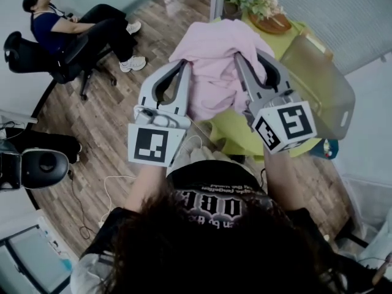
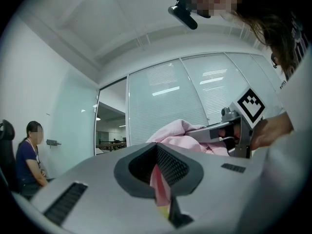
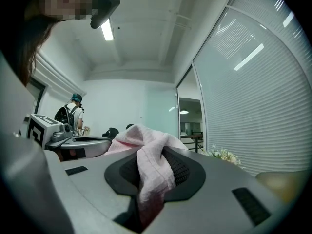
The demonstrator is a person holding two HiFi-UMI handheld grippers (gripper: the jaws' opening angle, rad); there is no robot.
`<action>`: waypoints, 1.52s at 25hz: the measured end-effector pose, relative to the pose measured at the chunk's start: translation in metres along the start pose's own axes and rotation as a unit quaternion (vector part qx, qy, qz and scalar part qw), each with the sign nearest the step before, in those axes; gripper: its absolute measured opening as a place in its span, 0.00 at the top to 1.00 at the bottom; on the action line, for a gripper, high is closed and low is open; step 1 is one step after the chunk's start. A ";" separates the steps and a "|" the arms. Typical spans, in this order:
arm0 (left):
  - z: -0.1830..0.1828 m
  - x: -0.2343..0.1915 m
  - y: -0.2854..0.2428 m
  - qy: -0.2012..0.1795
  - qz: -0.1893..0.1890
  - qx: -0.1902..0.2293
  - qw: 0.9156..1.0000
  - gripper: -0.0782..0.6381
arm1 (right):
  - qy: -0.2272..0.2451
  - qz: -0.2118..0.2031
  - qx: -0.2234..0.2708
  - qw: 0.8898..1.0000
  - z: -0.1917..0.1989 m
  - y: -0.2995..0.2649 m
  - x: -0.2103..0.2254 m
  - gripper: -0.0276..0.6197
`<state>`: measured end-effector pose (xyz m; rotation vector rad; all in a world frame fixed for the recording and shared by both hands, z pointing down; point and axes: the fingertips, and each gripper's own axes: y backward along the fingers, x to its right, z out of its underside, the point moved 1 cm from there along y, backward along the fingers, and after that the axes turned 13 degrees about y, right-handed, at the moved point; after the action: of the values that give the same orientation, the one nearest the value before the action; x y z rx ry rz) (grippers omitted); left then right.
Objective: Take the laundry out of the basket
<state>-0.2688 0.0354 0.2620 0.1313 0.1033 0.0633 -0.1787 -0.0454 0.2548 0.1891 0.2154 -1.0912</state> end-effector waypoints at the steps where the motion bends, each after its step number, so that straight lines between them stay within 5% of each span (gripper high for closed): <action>1: 0.002 0.000 0.001 0.001 0.000 0.000 1.000 0.89 | 0.000 0.000 -0.003 1.000 0.004 0.000 -0.002 0.81; 19: 0.048 -0.003 0.002 0.012 0.011 -0.038 0.999 0.89 | -0.010 -0.007 -0.050 0.999 0.083 0.003 -0.017 0.81; 38: 0.070 -0.009 -0.010 -0.005 0.007 -0.059 0.998 0.89 | -0.023 -0.030 -0.061 0.997 0.104 -0.010 -0.025 0.81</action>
<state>-0.2701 0.0163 0.3311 0.0151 0.0882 0.0827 -0.1901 -0.0548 0.3610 0.0474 0.2469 -1.1372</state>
